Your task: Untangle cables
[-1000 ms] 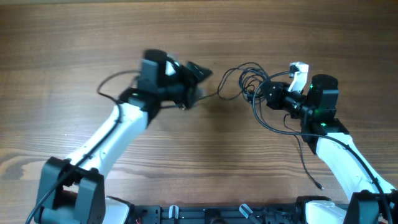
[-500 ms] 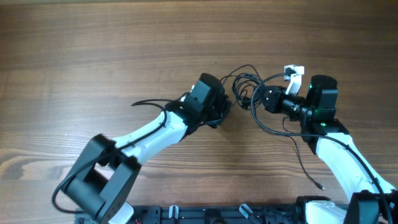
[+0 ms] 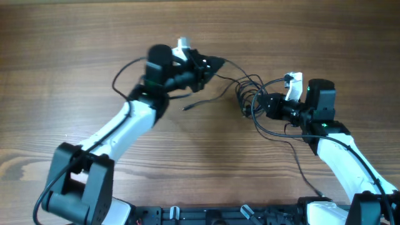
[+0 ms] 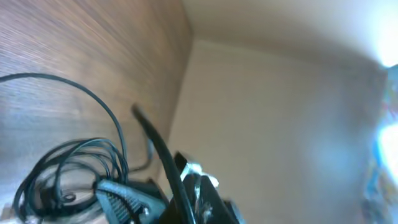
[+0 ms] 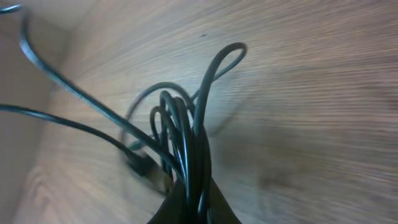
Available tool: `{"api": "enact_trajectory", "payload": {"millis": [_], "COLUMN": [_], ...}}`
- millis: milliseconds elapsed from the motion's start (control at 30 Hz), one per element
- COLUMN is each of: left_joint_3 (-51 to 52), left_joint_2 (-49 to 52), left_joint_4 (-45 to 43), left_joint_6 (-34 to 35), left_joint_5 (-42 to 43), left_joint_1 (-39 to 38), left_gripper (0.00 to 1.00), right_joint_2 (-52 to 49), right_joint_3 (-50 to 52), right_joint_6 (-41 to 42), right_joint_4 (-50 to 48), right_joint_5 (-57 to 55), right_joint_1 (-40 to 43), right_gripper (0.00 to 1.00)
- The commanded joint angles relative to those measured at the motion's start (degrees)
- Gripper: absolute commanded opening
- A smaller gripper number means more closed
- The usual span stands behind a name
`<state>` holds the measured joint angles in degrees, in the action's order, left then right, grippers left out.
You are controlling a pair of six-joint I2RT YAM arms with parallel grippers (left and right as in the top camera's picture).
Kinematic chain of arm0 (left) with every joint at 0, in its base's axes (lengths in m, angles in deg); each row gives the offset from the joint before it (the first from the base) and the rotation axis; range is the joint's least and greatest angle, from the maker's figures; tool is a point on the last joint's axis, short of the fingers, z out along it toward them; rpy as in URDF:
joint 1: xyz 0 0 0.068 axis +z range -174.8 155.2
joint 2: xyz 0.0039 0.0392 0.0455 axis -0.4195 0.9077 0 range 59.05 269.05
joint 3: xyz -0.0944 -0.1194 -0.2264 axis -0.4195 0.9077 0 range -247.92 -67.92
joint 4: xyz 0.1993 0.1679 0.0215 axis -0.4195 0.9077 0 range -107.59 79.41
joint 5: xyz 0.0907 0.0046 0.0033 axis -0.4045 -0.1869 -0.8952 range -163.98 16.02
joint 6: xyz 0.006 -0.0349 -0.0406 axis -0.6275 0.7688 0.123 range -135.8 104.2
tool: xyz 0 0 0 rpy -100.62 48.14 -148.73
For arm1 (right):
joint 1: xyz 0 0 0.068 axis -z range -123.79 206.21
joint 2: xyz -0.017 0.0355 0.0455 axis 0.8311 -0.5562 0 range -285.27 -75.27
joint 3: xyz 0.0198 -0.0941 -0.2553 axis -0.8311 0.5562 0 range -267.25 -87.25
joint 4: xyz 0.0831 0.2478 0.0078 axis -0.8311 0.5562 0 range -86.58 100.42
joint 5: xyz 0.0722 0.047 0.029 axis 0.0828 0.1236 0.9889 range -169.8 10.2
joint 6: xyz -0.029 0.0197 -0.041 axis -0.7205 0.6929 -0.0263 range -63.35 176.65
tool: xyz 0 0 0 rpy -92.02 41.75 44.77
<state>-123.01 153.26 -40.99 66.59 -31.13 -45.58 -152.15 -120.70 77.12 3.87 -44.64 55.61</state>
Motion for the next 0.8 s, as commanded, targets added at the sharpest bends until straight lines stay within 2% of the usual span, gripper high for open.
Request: {"api": "enact_trajectory", "payload": {"millis": [0, 67, 200, 233, 267, 333, 400, 500, 633, 767], "left_joint_3": [-0.42, -0.42, -0.42, -0.42, -0.42, -0.42, -0.42, -0.42, -0.42, -0.42], "left_joint_2": [-0.63, -0.63, -0.61, -0.61, -0.59, -0.57, -0.57, -0.57, -0.57, -0.57], "left_joint_4": [0.02, 0.24, 5.20, 8.50, 11.80, 20.57, 27.98, 31.50, 31.36, 31.41], "left_joint_6": [-2.71, -2.78, -11.06, -12.59, -13.60, -15.74, -19.02, -27.15, -40.72, -43.01], "left_joint_5": [17.14, 17.79, 16.87, 16.31, 15.37, 11.87, 9.44, 11.04, 19.80, 20.85], "left_joint_1": [8.02, 11.30, 16.52, 17.29, 17.49, 17.20, 16.26, 14.23, 9.20, 4.63], "left_gripper": [0.04, 0.04, 0.11, 0.23, 0.48, 0.86, 1.00, 1.00, 1.00, 0.99], "right_joint_2": [-0.26, -0.26, -0.24, -0.24, -0.24, -0.24, -0.26, -0.26, -0.26, -0.26], "right_joint_3": [0.13, 0.13, 0.13, 0.13, 0.13, 0.13, 0.13, 0.13, 0.13, 0.13], "right_joint_6": [-0.79, -0.83, -0.87, -0.98, -0.96, -0.76, 1.62, 5.33, 8.26, 11.47], "right_joint_4": [-0.13, -0.15, -0.20, -0.44, -0.85, -2.36, -2.69, -2.60, -2.95, -3.19], "right_joint_5": [-3.78, -2.64, 3.78, 7.21, 10.14, 16.15, 17.46, 17.46, 17.03, 15.76], "right_joint_1": [-0.20, -0.20, -0.20, -0.20, -0.20, -0.20, -0.20, -0.20, -0.20, -0.20], "right_gripper": [0.04, 0.05, 0.07, 0.08, 0.08, 0.07, 0.05, 0.05, 0.04, 0.05]}}
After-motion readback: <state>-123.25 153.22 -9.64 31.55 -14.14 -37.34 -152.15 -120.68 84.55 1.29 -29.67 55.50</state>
